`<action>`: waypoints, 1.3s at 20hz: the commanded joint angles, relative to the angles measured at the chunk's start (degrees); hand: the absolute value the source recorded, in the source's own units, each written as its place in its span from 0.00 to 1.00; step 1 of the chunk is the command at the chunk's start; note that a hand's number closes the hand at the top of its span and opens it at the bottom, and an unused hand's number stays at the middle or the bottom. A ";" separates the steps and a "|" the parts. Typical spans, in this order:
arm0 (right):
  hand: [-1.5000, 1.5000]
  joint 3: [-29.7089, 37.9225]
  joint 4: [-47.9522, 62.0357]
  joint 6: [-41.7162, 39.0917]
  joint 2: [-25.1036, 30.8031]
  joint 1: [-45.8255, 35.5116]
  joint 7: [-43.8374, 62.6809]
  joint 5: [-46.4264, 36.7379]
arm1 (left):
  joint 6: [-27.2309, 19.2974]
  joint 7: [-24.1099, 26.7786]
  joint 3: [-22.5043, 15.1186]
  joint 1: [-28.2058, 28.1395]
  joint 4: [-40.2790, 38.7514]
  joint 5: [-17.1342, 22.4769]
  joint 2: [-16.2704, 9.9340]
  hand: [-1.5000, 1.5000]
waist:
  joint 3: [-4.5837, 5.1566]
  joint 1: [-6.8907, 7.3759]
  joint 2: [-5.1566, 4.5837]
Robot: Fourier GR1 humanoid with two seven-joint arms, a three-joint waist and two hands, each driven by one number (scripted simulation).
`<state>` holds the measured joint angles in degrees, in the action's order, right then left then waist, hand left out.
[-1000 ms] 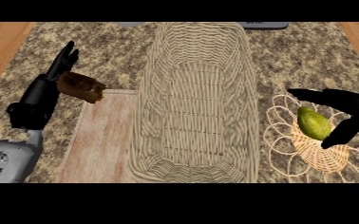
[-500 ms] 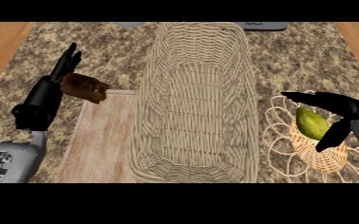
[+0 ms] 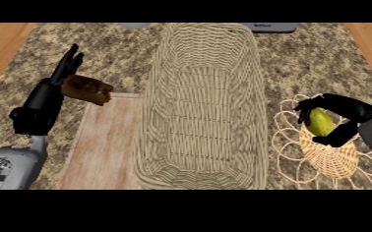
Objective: Pick the pear from the placemat and place it in the basket
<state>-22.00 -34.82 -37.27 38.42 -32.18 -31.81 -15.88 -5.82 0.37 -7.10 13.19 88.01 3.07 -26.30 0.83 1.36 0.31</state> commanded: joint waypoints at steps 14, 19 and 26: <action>1.00 -1.95 -1.72 40.46 4.07 -0.67 21.14 -17.29 | 1.01 0.49 2.23 -2.56 0.73 -0.52 -0.23 0.50 | -0.74 -1.73 0.19; 1.00 3.95 -11.53 46.01 5.79 2.12 25.56 -13.72 | 1.14 0.51 2.77 -6.07 3.49 -0.75 -0.48 0.50 | -0.74 -2.49 0.58; 1.00 16.74 -26.10 41.76 2.26 -3.38 21.21 4.49 | 1.00 2.80 3.28 -5.02 -1.64 -1.35 0.37 0.50 | -0.67 -4.68 0.91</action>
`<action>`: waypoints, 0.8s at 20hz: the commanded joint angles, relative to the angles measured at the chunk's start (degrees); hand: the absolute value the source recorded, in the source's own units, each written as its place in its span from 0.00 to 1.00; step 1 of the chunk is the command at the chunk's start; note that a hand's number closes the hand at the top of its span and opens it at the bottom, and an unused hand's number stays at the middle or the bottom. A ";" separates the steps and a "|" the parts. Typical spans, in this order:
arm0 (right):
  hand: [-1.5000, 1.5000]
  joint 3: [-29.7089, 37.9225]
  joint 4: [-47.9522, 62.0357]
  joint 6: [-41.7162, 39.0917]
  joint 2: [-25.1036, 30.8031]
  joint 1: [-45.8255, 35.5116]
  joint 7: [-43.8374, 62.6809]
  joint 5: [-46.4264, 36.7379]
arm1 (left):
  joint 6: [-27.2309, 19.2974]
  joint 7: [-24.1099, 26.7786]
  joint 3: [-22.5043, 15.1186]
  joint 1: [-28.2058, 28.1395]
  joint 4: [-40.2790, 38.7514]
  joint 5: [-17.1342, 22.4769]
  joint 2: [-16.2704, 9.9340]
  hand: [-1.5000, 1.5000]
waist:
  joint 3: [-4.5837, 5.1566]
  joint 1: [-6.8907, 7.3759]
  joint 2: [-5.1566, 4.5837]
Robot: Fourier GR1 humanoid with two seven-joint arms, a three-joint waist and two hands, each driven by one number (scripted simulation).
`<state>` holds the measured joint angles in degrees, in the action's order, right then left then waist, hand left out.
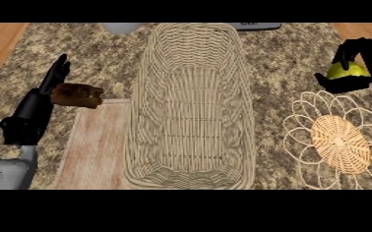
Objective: Pick the pear from the placemat and place it in the basket
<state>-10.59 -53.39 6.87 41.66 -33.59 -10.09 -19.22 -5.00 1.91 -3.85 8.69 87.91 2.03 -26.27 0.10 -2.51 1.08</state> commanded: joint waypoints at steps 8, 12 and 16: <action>1.00 8.51 -33.24 -12.33 3.01 -5.04 17.75 17.45 | 0.40 0.74 0.34 0.51 -0.77 -1.16 0.53 0.50 | 0.05 0.39 -0.24; 1.00 8.58 -42.61 -15.95 2.06 -9.13 30.90 23.35 | 1.40 0.03 0.08 -0.41 1.53 -1.27 0.19 0.50 | 0.01 1.44 -0.38; 1.00 4.63 -45.95 -17.00 -0.30 -19.52 46.14 25.21 | -0.03 -3.87 -1.34 3.59 1.36 -2.10 2.88 0.50 | 0.03 2.35 -0.66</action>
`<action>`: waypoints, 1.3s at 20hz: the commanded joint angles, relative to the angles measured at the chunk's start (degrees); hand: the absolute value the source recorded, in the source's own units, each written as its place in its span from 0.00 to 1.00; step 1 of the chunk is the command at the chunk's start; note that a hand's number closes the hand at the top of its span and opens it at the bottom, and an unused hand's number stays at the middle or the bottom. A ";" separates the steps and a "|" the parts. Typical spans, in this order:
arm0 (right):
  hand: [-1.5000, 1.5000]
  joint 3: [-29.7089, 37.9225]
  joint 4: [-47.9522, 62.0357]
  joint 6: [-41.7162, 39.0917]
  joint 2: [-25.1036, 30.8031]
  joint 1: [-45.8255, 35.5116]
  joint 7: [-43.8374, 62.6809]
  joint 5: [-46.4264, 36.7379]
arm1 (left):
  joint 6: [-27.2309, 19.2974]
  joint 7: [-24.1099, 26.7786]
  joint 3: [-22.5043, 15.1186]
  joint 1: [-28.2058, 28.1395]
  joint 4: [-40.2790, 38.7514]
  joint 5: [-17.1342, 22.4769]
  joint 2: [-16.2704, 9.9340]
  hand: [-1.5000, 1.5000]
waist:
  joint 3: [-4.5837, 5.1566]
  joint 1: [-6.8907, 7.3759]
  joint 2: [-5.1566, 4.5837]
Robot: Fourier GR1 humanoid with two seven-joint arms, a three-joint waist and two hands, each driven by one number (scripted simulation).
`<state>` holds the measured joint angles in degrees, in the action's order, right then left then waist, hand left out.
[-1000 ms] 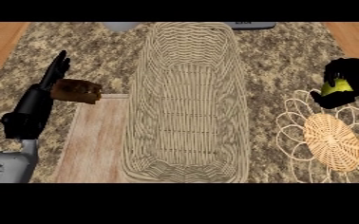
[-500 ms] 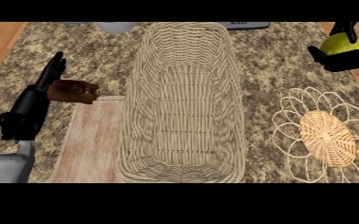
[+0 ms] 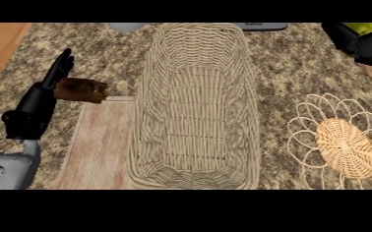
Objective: Pick the pear from the placemat and place it in the basket
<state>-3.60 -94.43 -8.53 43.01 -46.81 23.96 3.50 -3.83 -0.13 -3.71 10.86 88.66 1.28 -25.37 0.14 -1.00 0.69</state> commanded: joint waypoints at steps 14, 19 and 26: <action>1.00 -13.30 4.00 -3.81 -17.52 -23.26 31.57 -1.82 | 3.88 1.67 1.71 -1.09 0.75 -0.40 0.90 0.50 | -0.06 1.75 -0.63; 1.00 -15.43 6.70 -5.34 -20.47 -20.59 33.21 -2.93 | 2.41 2.28 1.47 0.64 -1.91 -2.69 2.62 0.50 | -0.09 1.37 -0.73; 1.00 -22.30 10.21 -12.92 -15.55 -23.65 33.45 -8.29 | 0.75 2.76 0.48 -0.99 -0.54 -4.49 4.39 0.50 | -0.07 1.52 -0.74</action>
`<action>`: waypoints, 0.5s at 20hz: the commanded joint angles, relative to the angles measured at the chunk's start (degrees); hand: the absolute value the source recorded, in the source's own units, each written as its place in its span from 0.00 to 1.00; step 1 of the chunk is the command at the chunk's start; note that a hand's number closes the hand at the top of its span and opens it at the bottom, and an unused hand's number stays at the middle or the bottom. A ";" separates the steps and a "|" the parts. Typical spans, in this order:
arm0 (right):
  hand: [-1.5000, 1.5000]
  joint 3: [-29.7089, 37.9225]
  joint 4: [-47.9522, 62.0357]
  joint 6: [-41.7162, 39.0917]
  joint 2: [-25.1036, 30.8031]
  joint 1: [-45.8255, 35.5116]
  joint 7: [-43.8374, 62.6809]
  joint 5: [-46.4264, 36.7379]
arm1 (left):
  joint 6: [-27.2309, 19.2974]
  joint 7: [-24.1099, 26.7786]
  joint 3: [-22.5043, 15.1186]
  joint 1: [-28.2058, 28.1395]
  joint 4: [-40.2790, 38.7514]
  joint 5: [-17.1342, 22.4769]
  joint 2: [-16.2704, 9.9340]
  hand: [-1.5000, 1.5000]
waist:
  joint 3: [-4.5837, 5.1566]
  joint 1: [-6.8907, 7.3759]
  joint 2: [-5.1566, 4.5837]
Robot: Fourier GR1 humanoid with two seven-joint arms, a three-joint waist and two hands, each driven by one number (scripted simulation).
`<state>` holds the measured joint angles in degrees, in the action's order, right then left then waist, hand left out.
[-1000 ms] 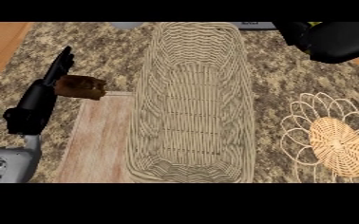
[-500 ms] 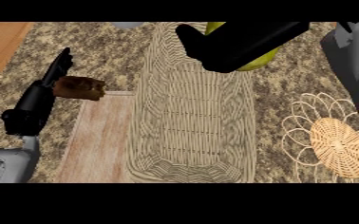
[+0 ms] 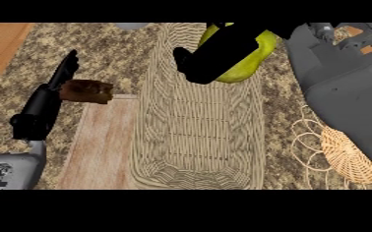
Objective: Pick the pear from the placemat and place it in the basket
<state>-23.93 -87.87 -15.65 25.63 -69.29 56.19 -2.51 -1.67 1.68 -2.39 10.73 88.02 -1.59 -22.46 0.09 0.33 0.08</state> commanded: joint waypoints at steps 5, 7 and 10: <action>1.00 -3.43 1.80 -11.09 2.78 0.12 -1.02 -1.39 | -0.83 -2.71 -0.15 1.76 1.30 -1.40 1.40 0.50 | -0.07 -0.17 0.00; 0.00 -1.29 0.79 -11.29 0.10 0.58 2.93 1.44 | -0.72 1.14 -0.07 -0.82 -1.11 -1.94 2.38 0.50 | -0.04 -0.30 0.06; 0.00 -0.05 3.68 -10.36 -2.16 2.67 -1.08 0.66 | 1.56 -1.41 1.81 -0.10 1.47 -0.33 0.58 0.50 | -0.07 0.05 0.00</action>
<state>-25.45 -85.75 -22.70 25.28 -67.97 53.82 -2.39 -1.01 0.85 -1.37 11.36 88.02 -2.21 -21.66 0.04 0.18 0.11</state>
